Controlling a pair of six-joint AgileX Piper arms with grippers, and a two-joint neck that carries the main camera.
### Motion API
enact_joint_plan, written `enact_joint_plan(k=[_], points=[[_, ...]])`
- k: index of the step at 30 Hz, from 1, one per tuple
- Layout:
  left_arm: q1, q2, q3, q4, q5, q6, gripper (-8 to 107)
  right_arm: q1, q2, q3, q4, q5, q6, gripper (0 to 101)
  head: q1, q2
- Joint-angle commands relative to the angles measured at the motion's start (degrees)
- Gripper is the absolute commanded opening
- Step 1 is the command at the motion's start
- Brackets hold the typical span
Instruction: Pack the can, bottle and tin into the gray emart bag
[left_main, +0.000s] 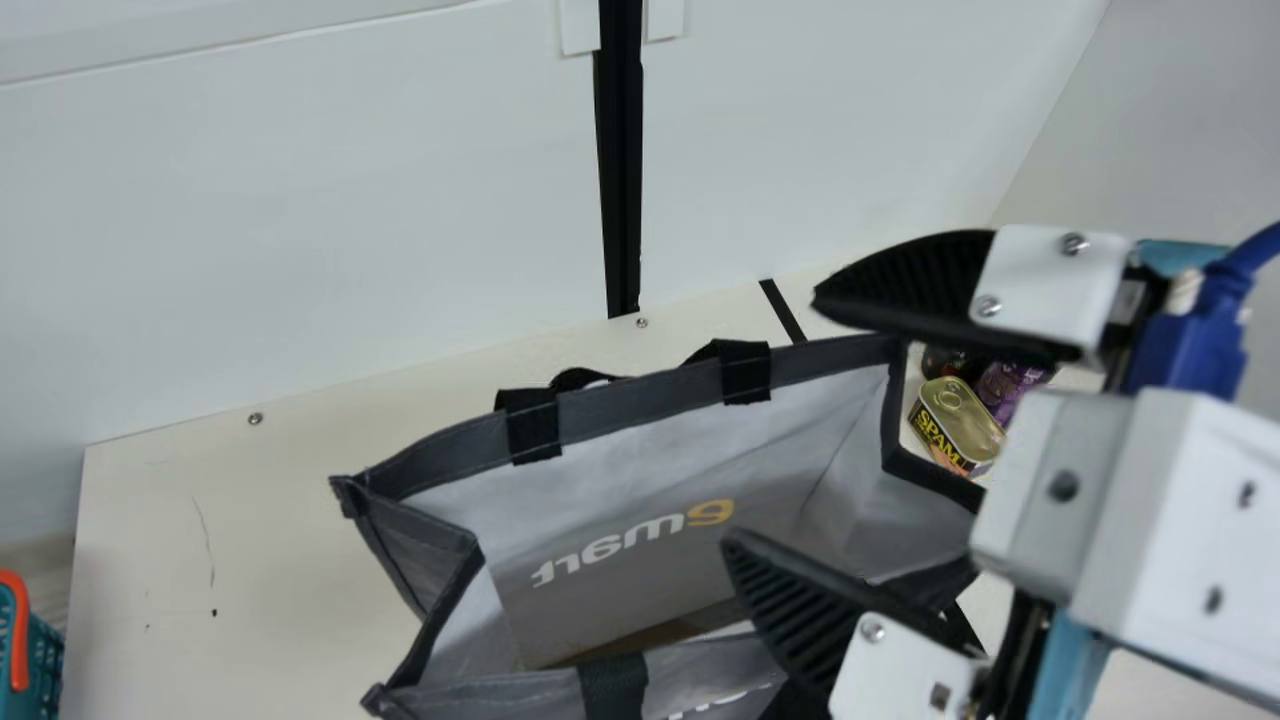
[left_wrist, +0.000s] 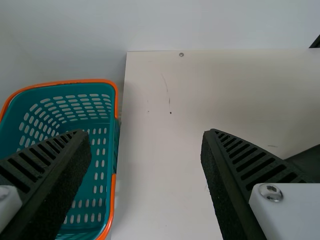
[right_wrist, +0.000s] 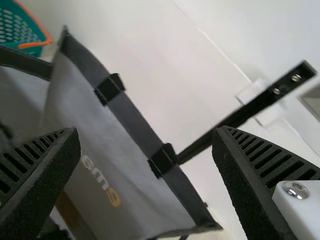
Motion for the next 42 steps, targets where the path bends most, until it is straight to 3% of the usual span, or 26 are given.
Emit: enact_joint_plan(k=[1, 19, 42], points=[[0.0, 0.0, 0.0, 0.0, 0.0, 0.0, 90, -1.86, -0.01, -0.44, -0.48, -0.01, 0.34, 91, -1.3, -0.14], [0.0, 0.0, 0.0, 0.0, 0.0, 0.0, 90, -19.96, 2.12, -3.58, -1.6, -0.01, 5.15, 91, -1.3, -0.14], [0.0, 0.0, 0.0, 0.0, 0.0, 0.0, 90, -48.81, 8.7, -4.1, 12.1, -0.01, 1.88, 91, -1.3, -0.14]])
